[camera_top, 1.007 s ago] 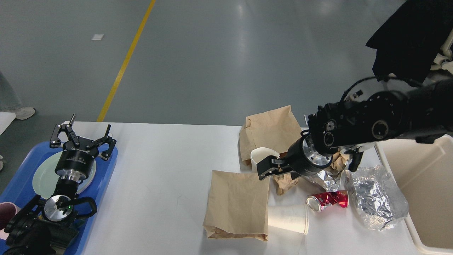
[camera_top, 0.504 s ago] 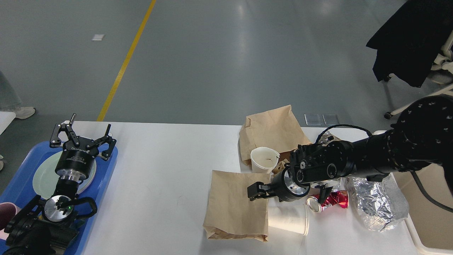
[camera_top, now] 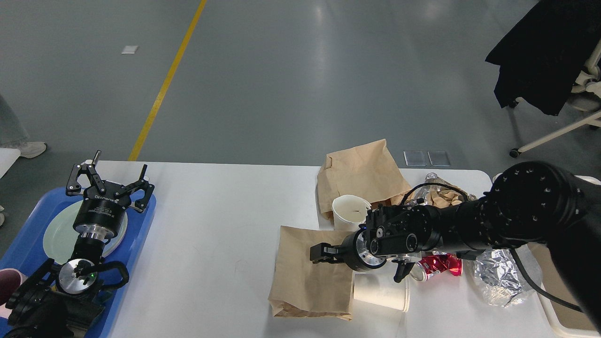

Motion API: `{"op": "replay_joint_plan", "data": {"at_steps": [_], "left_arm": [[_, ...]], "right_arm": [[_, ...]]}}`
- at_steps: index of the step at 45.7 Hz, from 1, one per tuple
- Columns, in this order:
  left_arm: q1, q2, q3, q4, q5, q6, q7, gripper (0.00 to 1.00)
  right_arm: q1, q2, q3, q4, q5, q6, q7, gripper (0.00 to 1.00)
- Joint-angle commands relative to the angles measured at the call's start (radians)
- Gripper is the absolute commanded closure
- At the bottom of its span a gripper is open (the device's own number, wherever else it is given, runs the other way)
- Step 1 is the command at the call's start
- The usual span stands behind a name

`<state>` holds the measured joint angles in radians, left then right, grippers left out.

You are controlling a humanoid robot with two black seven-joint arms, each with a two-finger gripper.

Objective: Tidy desktop
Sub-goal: 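Grasp the flat brown paper bag with the right gripper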

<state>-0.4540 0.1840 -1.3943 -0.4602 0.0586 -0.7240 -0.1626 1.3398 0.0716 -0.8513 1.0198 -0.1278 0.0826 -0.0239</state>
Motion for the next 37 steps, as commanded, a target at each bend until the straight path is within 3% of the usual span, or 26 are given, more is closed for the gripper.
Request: {"op": "replay_joint_plan", "data": {"at_steps": [1,4,11,14,22,37], "left_arm": [[0.0,0.0,0.0,0.0,0.001,0.0,0.0,0.04],[0.0,0.0,0.0,0.0,0.0,0.0,0.0,0.04],[0.0,0.0,0.0,0.0,0.0,0.0,0.0,0.04],[0.0,0.0,0.0,0.0,0.0,0.0,0.0,0.04],[0.0,0.0,0.0,0.0,0.0,0.0,0.0,0.04],[0.0,0.0,0.0,0.0,0.0,0.0,0.0,0.04]], "right_arm": [[-0.016,0.014,-0.006,-0.004,-0.03,-0.003,0.001,0.14],[-0.018,0.014,-0.003,-0.004,-0.042,-0.003,0.001,0.27],[-0.022,0.02,0.0,-0.003,-0.033,-0.003,-0.001,0.84],[-0.025,0.031,0.0,-0.003,-0.032,-0.004,-0.002,0.97],[-0.056,0.048,0.002,-0.013,-0.026,-0.069,-0.037,1.0],[-0.057,0.057,0.017,-0.015,-0.022,-0.063,-0.064,1.0]]}}
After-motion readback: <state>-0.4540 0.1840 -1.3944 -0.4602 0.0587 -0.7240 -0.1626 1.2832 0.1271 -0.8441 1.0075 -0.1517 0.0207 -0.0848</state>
